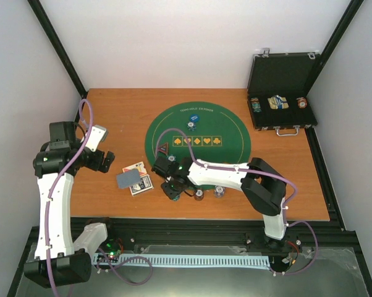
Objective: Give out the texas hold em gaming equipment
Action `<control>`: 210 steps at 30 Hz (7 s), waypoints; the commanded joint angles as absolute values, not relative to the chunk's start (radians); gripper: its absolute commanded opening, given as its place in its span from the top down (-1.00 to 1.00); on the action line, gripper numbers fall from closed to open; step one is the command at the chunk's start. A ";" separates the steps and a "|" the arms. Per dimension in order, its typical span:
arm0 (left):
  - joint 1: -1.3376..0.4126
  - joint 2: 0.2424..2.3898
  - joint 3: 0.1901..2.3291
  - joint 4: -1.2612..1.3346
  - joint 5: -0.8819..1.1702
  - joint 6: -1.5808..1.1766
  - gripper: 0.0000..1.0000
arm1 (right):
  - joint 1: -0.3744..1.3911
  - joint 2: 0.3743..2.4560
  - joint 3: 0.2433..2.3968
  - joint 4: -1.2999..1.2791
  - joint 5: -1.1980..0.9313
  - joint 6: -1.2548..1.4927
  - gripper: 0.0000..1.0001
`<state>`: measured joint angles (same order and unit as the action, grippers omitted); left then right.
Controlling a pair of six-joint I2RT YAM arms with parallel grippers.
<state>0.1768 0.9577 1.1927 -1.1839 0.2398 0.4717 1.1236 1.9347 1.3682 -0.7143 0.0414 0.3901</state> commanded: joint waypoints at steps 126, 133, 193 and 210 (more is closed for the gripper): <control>0.184 0.934 1.246 -1.226 0.257 0.482 -1.00 | 1.040 1.646 1.061 -0.746 0.138 0.433 0.19; 0.185 0.936 1.250 -1.229 0.260 0.483 -1.00 | 1.040 1.633 1.106 -0.783 0.152 0.420 0.22; 0.185 0.951 1.232 -1.205 0.269 0.490 -1.00 | 0.772 2.454 2.114 -0.910 0.058 0.292 0.20; 0.185 0.938 1.232 -1.207 0.264 0.484 -1.00 | 0.755 2.325 2.218 -1.028 0.136 0.262 -0.27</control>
<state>0.1768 0.9504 1.2106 -1.2118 0.2577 0.4782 0.7624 2.4367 2.2448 -0.9718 0.0978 0.2733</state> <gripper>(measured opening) 0.999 0.634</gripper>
